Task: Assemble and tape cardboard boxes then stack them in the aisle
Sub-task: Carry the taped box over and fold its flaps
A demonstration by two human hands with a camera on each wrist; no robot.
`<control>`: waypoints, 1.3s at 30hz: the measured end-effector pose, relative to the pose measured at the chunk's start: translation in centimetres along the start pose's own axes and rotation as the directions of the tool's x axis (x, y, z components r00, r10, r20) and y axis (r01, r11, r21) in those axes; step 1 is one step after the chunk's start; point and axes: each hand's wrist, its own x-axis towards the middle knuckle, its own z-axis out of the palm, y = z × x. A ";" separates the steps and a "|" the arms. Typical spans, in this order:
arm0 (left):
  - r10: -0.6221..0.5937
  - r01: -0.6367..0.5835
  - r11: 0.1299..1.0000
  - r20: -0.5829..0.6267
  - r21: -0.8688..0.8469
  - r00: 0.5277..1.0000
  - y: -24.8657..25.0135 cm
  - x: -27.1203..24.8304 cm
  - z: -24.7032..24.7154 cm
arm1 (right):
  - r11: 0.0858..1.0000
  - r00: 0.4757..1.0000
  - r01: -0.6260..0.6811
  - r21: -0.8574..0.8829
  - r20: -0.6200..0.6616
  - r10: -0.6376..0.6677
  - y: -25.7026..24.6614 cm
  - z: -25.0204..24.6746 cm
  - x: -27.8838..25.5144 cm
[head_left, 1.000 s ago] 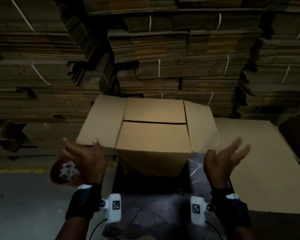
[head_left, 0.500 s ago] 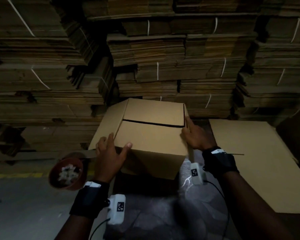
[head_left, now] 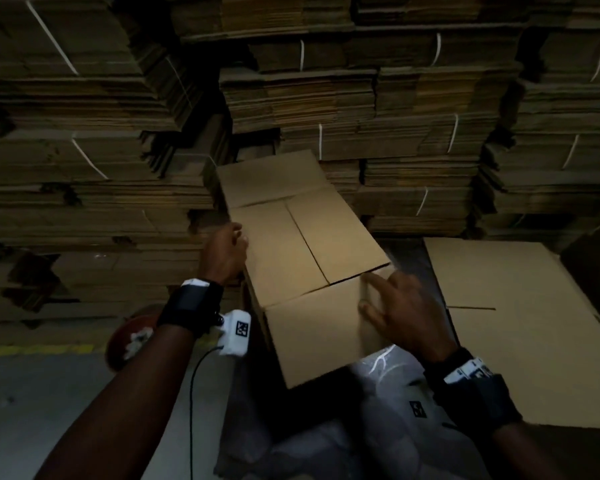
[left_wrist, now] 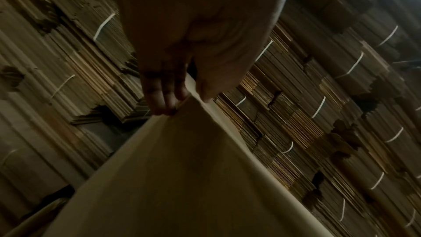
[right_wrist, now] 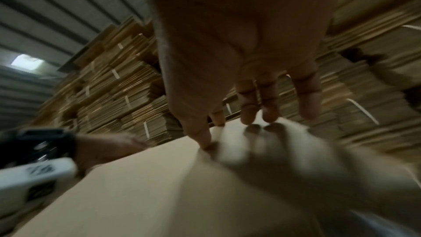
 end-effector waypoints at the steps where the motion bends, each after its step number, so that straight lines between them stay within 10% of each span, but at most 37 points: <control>1: 0.039 -0.038 0.999 0.081 -0.020 0.996 0.8 0.1 0.0 | 0.998 0.999 0.036 -0.042 -0.006 -0.036 -0.2 -0.1 0.1; 6: 0.229 -0.375 0.849 0.380 0.372 0.896 2.8 -1.2 1.0 | 0.986 0.987 0.160 -0.038 -0.001 -0.160 -1.7 -1.9 0.9; 12: 0.277 -0.707 0.534 0.694 0.464 0.665 4.1 -2.4 2.7 | 0.967 0.950 0.249 0.052 0.178 -0.255 -1.8 -2.7 4.0; 26: 0.557 -0.668 0.736 0.461 0.111 0.691 5.0 -1.0 -1.0 | 0.973 0.896 0.226 0.036 0.384 -0.222 -6.4 -3.2 7.4; 33: 0.654 -0.673 0.735 0.173 0.087 0.737 5.3 -0.9 -4.5 | 0.898 0.966 0.244 0.366 -0.009 -0.259 -5.1 -4.3 7.0; 39: 0.610 -0.572 0.768 -0.058 0.289 0.790 5.0 -1.6 -6.9 | 0.813 0.916 0.351 0.465 -0.350 -0.196 -1.7 -7.3 7.1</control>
